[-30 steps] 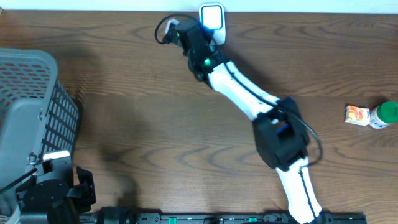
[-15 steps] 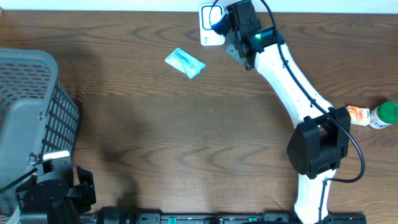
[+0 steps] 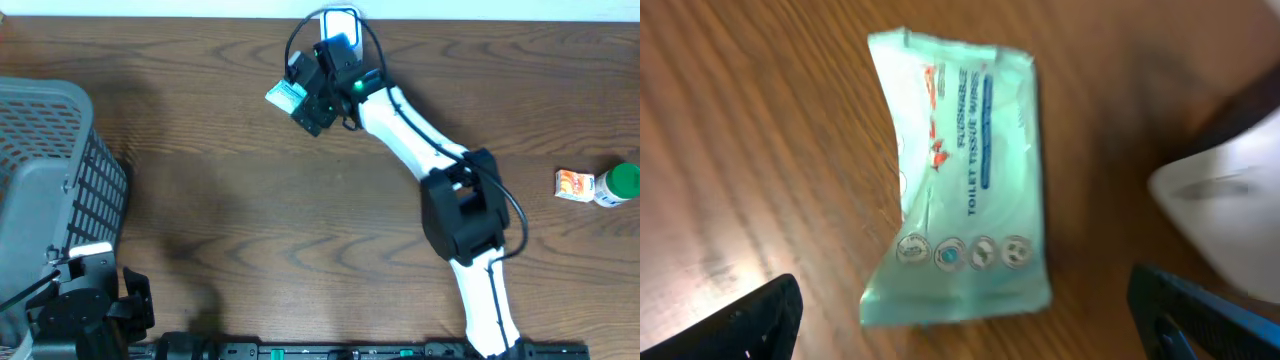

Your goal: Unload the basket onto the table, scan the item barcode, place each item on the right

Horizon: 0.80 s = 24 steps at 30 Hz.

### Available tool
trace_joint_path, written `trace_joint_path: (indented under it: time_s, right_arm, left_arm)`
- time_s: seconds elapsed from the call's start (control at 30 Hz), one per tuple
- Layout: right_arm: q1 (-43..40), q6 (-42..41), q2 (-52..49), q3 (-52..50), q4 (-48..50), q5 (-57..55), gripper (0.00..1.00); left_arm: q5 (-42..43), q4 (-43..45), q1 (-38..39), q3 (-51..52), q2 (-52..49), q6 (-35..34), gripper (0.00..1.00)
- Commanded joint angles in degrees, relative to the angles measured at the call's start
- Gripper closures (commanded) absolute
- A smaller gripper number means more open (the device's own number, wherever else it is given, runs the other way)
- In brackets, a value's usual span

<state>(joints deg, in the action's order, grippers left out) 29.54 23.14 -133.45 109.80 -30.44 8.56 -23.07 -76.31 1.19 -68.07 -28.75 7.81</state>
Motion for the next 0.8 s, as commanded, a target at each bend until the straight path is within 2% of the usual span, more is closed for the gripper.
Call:
trace_joint_path:
  time_s: [0.0, 0.27, 0.6, 0.63, 0.67, 0.7, 0.77]
  right_arm:
    - [0.33, -2.25, -0.90, -0.04, 3.32, 1.40, 0.01]
    - [0.46, -10.14, -6.73, -0.04, 14.97, 1.40, 0.01]
    - [0.50, -12.44, -11.02, -0.04, 18.23, 2.58, 0.01]
    - [0.50, -12.44, -11.23, -0.04, 18.03, 3.32, 0.03]
    - [0.50, -12.46, -11.23, -0.04, 17.75, 4.31, 0.09]
    - [0.52, -12.57, -11.23, -0.04, 17.38, 5.09, 0.25]
    - [0.55, -14.97, -11.21, -0.02, 17.22, 5.51, 0.43]
  left_arm:
    - [-0.92, 0.02, 0.02, -0.33, 0.20, 0.72, 0.16]
    - [-0.92, 0.00, 0.02, -0.33, 0.20, 0.72, 0.17]
    - [-0.92, 0.00, 0.02, -0.33, 0.20, 0.72, 0.17]
    - [-0.92, 0.00, 0.02, -0.33, 0.20, 0.72, 0.17]
    - [-0.92, 0.00, 0.02, -0.33, 0.20, 0.72, 0.17]
    - [-0.92, 0.00, 0.02, -0.33, 0.20, 0.72, 0.17]
    - [-0.92, 0.00, 0.02, -0.33, 0.20, 0.72, 0.16]
